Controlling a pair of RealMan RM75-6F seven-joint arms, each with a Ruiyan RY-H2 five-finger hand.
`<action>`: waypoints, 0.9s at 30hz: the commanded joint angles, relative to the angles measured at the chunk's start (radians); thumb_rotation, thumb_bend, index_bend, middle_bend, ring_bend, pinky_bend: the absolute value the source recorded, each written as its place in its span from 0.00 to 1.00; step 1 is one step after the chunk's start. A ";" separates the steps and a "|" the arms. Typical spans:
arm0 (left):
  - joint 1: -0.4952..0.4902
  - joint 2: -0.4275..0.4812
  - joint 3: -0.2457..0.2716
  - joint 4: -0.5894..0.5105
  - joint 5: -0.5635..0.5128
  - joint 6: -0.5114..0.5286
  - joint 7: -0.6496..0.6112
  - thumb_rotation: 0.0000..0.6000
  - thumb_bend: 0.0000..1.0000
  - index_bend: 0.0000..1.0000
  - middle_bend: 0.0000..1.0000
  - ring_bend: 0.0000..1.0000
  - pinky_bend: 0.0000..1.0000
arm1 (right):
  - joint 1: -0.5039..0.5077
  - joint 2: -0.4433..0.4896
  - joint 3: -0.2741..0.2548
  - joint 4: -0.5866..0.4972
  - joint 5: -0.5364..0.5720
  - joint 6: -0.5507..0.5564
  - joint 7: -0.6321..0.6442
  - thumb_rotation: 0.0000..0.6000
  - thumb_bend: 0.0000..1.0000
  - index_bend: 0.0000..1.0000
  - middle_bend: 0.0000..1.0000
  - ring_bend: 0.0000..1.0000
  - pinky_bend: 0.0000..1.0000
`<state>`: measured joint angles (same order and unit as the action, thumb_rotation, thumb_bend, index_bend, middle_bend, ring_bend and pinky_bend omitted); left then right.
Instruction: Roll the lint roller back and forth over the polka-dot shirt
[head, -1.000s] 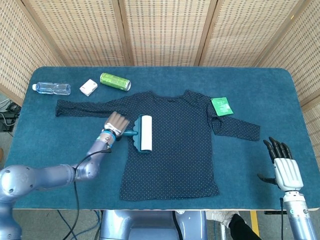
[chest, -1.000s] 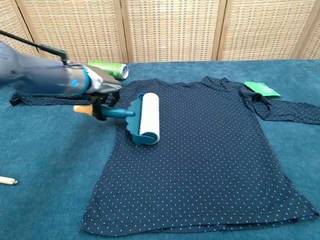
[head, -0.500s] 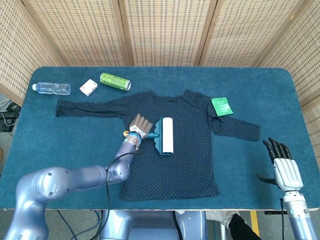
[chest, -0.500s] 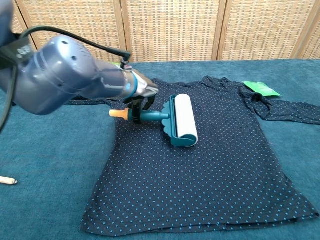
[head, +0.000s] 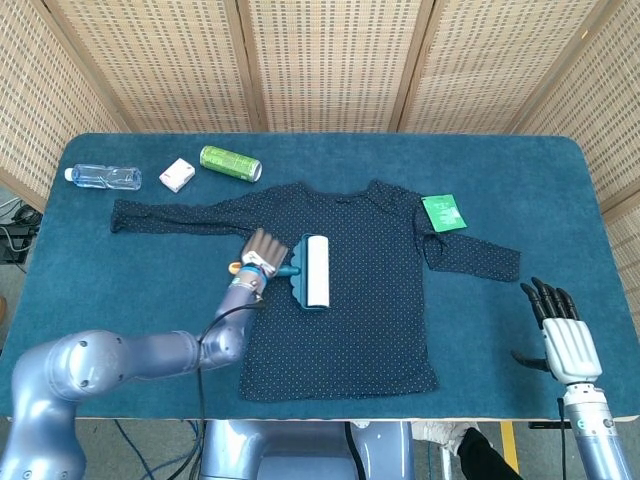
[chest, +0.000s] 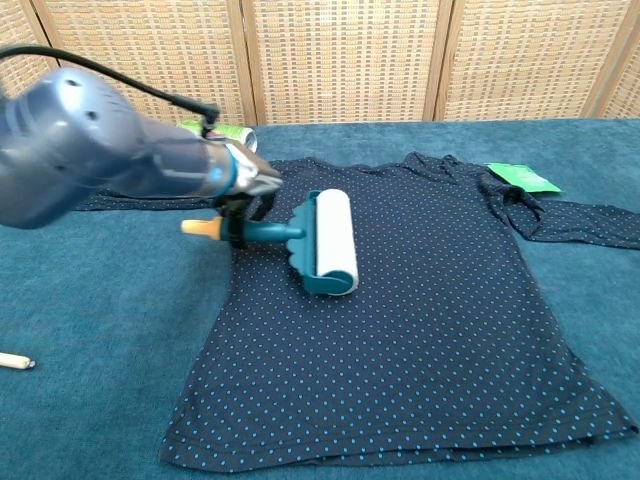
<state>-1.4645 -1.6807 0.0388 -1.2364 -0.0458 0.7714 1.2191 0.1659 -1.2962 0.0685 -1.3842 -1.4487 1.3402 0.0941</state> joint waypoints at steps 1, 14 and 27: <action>0.053 0.063 0.054 -0.073 0.040 0.034 -0.027 1.00 0.65 0.89 0.82 0.71 0.70 | 0.000 -0.002 -0.005 -0.006 -0.009 0.004 -0.008 1.00 0.03 0.00 0.00 0.00 0.00; 0.170 0.149 0.116 -0.148 0.196 0.051 -0.142 1.00 0.66 0.89 0.82 0.71 0.70 | 0.002 -0.006 -0.020 -0.021 -0.030 0.005 -0.031 1.00 0.03 0.00 0.00 0.00 0.00; 0.121 0.085 0.055 -0.095 0.154 0.038 -0.120 1.00 0.66 0.89 0.82 0.71 0.70 | 0.004 -0.002 -0.015 -0.019 -0.020 0.000 -0.017 1.00 0.03 0.00 0.00 0.00 0.00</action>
<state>-1.3306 -1.5827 0.1058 -1.3412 0.1210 0.8088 1.0887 0.1693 -1.2991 0.0524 -1.4037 -1.4697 1.3410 0.0764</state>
